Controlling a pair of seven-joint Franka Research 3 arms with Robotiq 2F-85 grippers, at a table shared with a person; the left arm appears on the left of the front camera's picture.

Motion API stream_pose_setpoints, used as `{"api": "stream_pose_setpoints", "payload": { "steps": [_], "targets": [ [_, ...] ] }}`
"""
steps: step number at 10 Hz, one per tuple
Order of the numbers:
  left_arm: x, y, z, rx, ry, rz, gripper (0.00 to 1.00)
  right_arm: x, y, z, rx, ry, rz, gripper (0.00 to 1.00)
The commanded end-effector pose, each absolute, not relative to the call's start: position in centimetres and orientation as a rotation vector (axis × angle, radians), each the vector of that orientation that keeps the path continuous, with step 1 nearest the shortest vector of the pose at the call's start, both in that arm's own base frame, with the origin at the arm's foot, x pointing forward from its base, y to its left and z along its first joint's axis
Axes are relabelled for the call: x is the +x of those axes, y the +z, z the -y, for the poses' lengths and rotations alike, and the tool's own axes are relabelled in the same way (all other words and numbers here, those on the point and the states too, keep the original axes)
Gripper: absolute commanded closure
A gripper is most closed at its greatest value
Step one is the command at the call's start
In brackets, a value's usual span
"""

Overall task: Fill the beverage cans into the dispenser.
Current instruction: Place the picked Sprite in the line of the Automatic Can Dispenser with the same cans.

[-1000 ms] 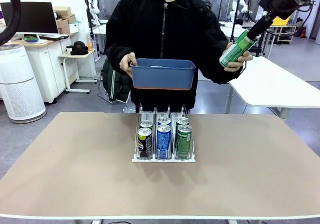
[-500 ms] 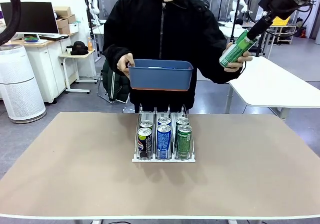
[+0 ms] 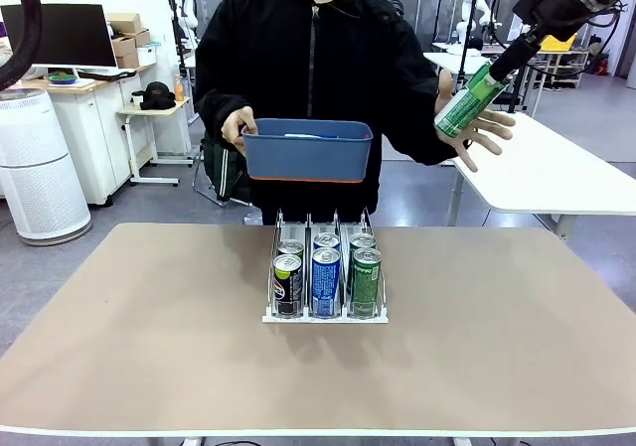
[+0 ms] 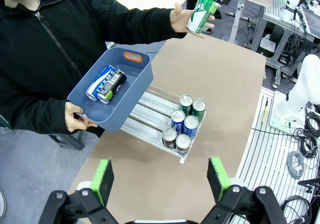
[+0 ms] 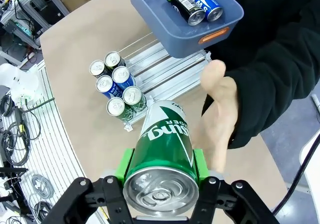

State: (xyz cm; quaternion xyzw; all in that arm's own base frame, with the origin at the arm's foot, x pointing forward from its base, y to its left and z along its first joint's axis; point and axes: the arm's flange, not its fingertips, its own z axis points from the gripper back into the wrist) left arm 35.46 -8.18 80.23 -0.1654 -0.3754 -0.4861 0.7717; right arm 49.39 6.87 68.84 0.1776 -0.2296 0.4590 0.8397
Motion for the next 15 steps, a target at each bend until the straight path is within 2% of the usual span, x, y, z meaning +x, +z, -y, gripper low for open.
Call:
{"api": "stream_pose_setpoints", "payload": {
  "steps": [1, 12, 13, 15],
  "targets": [
    [35.4, 80.2, 8.2, -0.371, -1.057, 0.811, 0.00, 49.3, 69.0, -6.8, 0.367, 0.975, 0.487, 0.62],
    [35.4, 80.2, 8.2, -0.371, -1.057, 0.811, 0.00, 49.3, 69.0, -6.8, 0.367, 0.975, 0.487, 0.62],
    [35.4, 80.2, 8.2, -0.371, -1.057, 0.811, 0.00, 49.4, 68.8, -6.9, 0.375, 0.971, 0.485, 0.42],
    [35.4, 80.2, 8.2, -0.371, -1.057, 0.811, 0.00, 47.3, 67.3, -8.0, 0.363, 0.934, 0.527, 0.42]
  ]
}}
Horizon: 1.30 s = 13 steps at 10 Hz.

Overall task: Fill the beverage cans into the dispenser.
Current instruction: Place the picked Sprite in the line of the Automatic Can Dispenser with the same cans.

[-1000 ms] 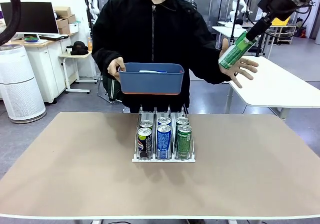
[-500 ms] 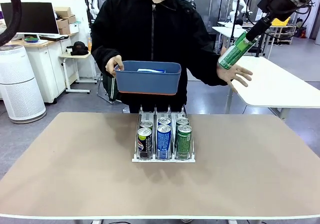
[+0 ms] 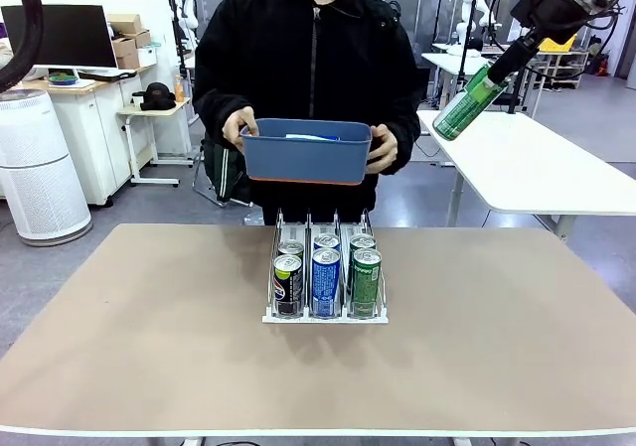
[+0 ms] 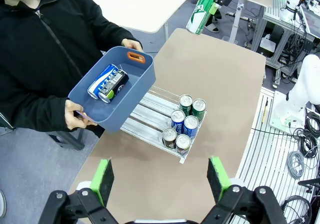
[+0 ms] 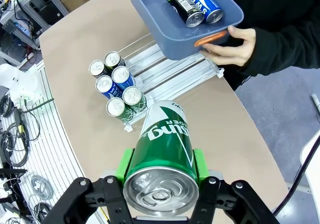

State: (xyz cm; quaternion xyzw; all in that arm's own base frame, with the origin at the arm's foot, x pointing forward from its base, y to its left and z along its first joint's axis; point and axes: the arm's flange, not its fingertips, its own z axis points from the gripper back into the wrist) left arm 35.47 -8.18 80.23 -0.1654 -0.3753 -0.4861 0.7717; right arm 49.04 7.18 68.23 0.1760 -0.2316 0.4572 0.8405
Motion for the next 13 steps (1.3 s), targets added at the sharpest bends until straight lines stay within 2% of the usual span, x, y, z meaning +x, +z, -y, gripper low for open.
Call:
{"api": "stream_pose_setpoints", "payload": {
  "steps": [1, 4, 5, 6, 7, 11, 12, 13],
  "targets": [
    [35.4, 80.2, 8.2, -0.371, -1.057, 0.811, 0.00, 45.8, 66.8, -8.3, 0.370, 0.935, 0.520, 0.42],
    [35.4, 80.2, 8.2, -0.371, -1.057, 0.811, 0.00, 41.2, 65.3, -9.5, 0.286, 0.805, 0.516, 0.42],
    [35.4, 80.2, 8.2, -0.371, -1.057, 0.811, 0.00, 40.0, 64.3, -10.0, 0.169, 0.803, 0.529, 0.42],
    [35.4, 80.2, 8.2, -0.371, -1.057, 0.811, 0.00, 38.4, 63.3, -10.9, 0.127, 0.805, 0.525, 0.42],
    [35.4, 80.2, 8.2, -0.371, -1.057, 0.811, 0.00, 37.2, 62.2, -11.9, 0.131, 0.815, 0.499, 0.42],
    [35.4, 80.2, 8.2, -0.371, -1.057, 0.811, 0.00, 37.3, 57.9, -14.0, 0.200, 0.841, 0.331, 0.42],
    [35.4, 80.2, 8.2, -0.371, -1.057, 0.811, 0.00, 38.6, 58.6, -13.0, 0.303, 1.105, 0.306, 0.42],
    [35.4, 80.2, 8.2, -0.371, -1.057, 0.811, 0.00, 36.8, 57.2, -14.1, 0.163, 0.843, 0.350, 0.42]
  ]
}}
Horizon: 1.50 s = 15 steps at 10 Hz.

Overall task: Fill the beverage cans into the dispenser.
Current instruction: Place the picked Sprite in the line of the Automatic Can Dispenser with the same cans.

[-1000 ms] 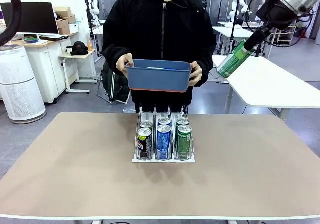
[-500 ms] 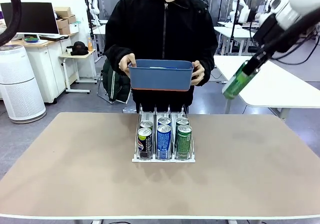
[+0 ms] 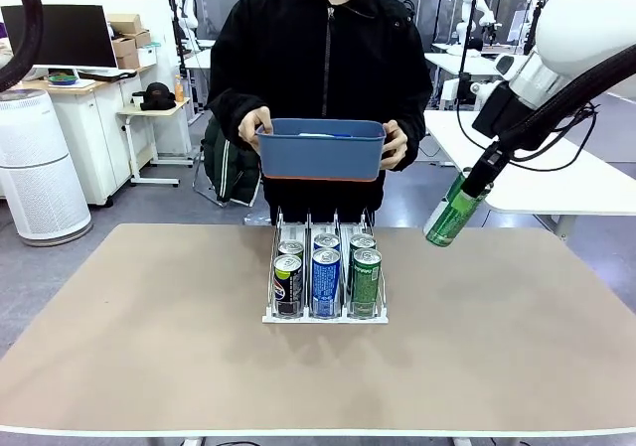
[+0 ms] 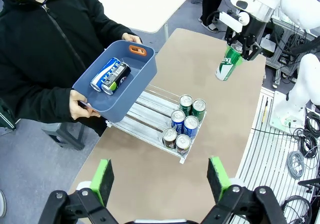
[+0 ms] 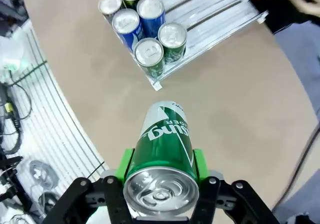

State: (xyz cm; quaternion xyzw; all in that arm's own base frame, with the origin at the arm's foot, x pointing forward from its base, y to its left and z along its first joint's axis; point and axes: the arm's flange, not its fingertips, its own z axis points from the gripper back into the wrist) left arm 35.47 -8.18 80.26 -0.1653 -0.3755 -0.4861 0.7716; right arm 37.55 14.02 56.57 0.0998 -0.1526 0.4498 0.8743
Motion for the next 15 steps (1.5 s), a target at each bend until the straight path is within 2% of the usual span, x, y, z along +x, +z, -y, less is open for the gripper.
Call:
{"api": "stream_pose_setpoints", "payload": {
  "steps": [1, 5, 6, 8, 9, 11, 15],
  "targets": [
    [35.4, 80.2, 8.2, -0.371, -1.057, 0.811, 0.00, 36.8, 57.2, -14.1, 0.163, 0.843, 0.350, 0.42],
    [35.4, 80.2, 8.2, -0.371, -1.057, 0.811, 0.00, 37.2, 57.2, -13.8, 0.197, 0.873, 0.328, 0.42],
    [35.4, 80.2, 8.2, -0.371, -1.057, 0.811, 0.00, 36.7, 56.3, -14.1, 0.178, 0.820, 0.356, 0.42],
    [35.4, 80.2, 8.2, -0.371, -1.057, 0.811, 0.00, 33.5, 54.6, -14.6, 0.237, 0.757, 0.381, 0.42],
    [35.4, 80.2, 8.2, -0.371, -1.057, 0.811, 0.00, 32.3, 54.1, -14.8, 0.264, 0.807, 0.393, 0.42],
    [35.4, 80.2, 8.2, -0.371, -1.057, 0.811, 0.00, 30.4, 52.0, -16.3, 0.231, 0.819, 0.418, 0.42],
    [35.4, 80.2, 8.2, -0.371, -1.057, 0.811, 0.00, 29.4, 48.4, -19.4, 0.222, 0.878, 0.398, 0.42]
  ]
}}
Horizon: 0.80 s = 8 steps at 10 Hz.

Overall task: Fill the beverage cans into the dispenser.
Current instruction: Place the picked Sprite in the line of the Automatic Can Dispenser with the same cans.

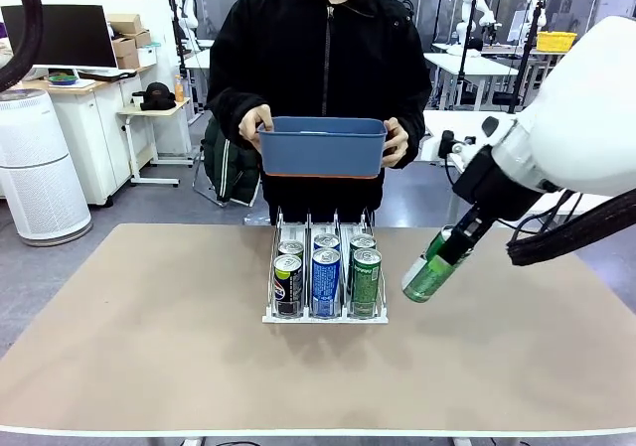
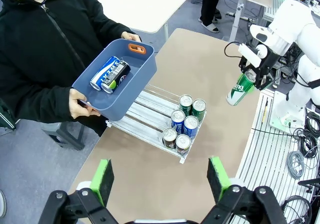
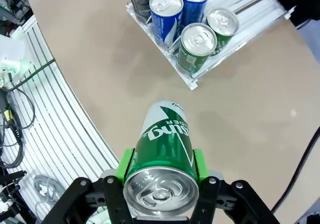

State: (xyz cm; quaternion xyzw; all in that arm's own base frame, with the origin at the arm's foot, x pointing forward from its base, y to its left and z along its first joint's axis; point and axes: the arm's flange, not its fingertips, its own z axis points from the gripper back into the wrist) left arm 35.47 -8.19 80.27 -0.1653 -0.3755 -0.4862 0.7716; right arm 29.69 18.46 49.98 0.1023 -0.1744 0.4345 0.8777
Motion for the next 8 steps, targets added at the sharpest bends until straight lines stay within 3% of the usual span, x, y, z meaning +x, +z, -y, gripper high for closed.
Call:
{"api": "stream_pose_setpoints", "payload": {
  "steps": [1, 3, 6, 7, 8],
  "targets": [
    [35.4, 80.2, 8.2, -0.371, -1.057, 0.811, 0.00, 29.7, 47.6, -20.2, 0.205, 0.866, 0.396, 0.42],
    [35.4, 80.2, 8.2, -0.371, -1.057, 0.811, 0.00, 30.4, 46.0, -22.1, 0.175, 0.814, 0.397, 0.42],
    [35.4, 80.2, 8.2, -0.371, -1.057, 0.811, 0.00, 30.9, 44.3, -23.5, 0.116, 0.959, 0.411, 0.42],
    [35.4, 80.2, 8.2, -0.371, -1.057, 0.811, 0.00, 30.8, 44.0, -23.7, 0.109, 0.983, 0.407, 0.62],
    [35.4, 80.2, 8.2, -0.371, -1.057, 0.811, 0.00, 30.8, 43.9, -23.6, 0.128, 0.983, 0.410, 0.62]
  ]
}}
